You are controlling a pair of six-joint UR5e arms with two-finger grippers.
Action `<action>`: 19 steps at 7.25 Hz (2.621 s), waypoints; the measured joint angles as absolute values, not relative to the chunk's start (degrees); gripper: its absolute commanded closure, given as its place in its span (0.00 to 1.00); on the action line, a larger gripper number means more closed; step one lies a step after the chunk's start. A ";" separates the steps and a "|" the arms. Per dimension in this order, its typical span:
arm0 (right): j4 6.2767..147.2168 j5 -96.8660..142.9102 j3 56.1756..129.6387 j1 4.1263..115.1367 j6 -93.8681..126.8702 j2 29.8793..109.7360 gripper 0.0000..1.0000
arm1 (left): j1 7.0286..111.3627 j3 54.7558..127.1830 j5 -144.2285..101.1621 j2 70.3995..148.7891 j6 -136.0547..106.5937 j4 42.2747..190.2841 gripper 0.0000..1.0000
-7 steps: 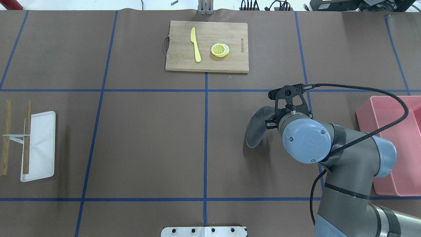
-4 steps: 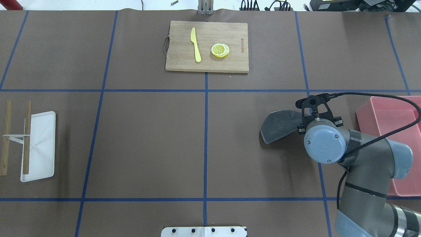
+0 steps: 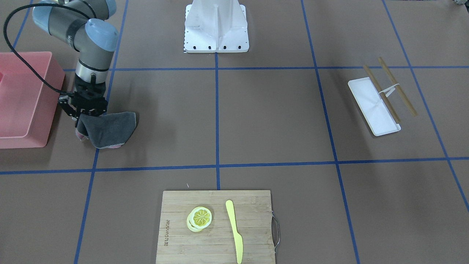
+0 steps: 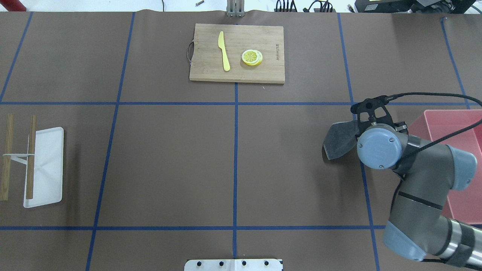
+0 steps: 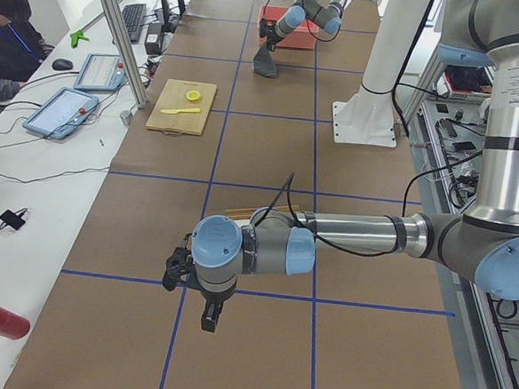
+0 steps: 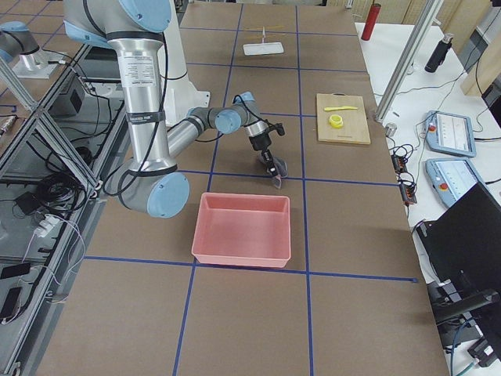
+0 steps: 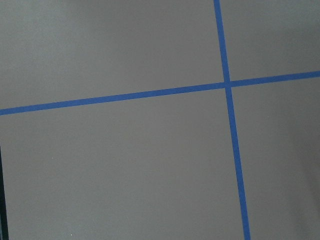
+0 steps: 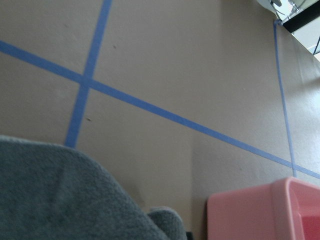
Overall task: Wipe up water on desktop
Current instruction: 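Sweep the cloth back toward the table center with the right gripper, then sweep the cloth again toward the pink bin with the right gripper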
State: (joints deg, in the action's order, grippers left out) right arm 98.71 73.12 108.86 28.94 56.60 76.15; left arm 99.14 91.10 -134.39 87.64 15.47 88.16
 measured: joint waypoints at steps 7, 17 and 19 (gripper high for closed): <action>94.24 74.21 91.06 18.45 84.21 43.23 1.00 | 99.14 91.06 -134.38 87.70 15.45 88.15 0.01; 110.98 74.41 124.22 19.50 69.22 84.99 1.00 | 99.11 91.14 -134.41 87.71 15.38 88.15 0.02; 112.36 74.01 123.63 20.47 67.03 86.06 1.00 | 99.14 91.27 -134.43 87.73 15.38 88.15 0.02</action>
State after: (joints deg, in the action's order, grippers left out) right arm 112.36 74.01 123.63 20.47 67.03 86.06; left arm 99.14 91.27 -134.43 87.73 15.38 88.15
